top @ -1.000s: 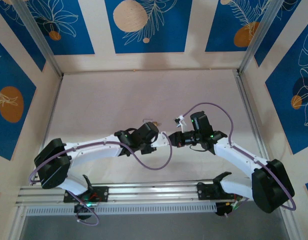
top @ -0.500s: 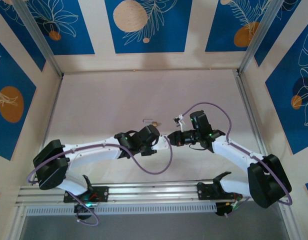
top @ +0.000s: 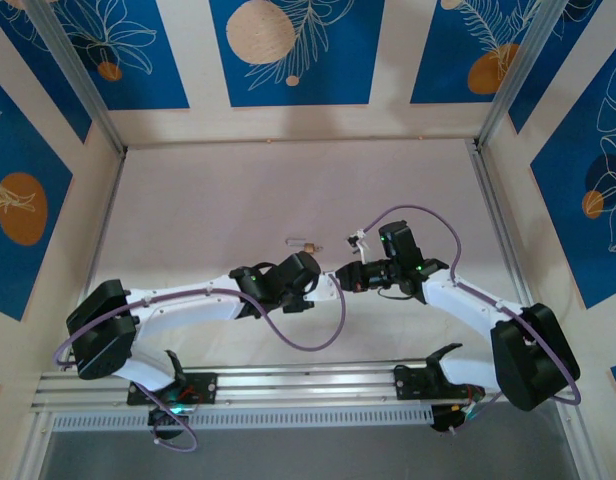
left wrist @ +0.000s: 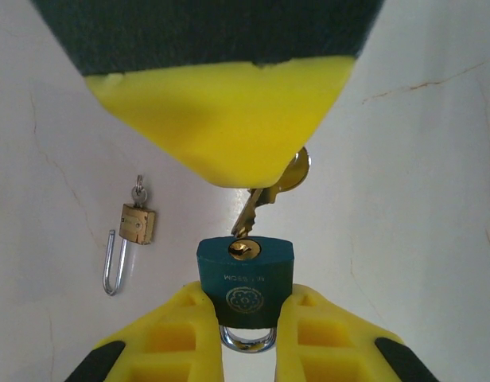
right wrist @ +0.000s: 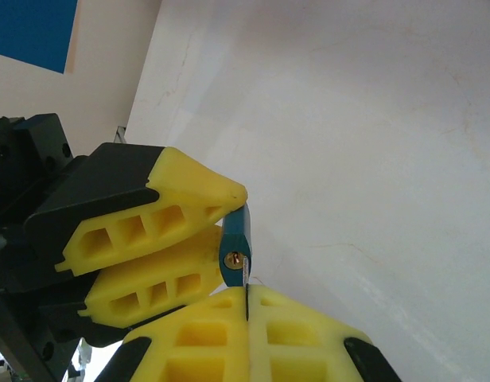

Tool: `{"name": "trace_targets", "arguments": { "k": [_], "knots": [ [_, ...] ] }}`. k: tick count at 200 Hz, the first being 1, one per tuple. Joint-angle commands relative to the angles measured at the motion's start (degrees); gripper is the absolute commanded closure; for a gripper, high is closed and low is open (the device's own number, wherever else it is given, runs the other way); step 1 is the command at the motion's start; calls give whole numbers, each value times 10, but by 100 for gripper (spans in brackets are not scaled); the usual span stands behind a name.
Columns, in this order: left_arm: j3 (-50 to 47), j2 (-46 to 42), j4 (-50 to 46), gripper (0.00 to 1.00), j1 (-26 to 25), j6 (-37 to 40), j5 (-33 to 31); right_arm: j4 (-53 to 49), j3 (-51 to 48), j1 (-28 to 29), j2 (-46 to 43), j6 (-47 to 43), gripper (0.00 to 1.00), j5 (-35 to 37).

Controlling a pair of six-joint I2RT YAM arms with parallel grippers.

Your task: Unlock with the key

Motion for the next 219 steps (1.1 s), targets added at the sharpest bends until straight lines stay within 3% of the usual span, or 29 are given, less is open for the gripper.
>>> {"name": "trace_targets", "arguments": {
  "k": [1,219],
  "knots": [
    [-2,-10,-2,86,-6,8,-7,0,7,3,3,-8,100,-18],
    [0,-5,-10,88,-10,6,1,-1,12,28,15,-14,100,-16]
  ]
}}
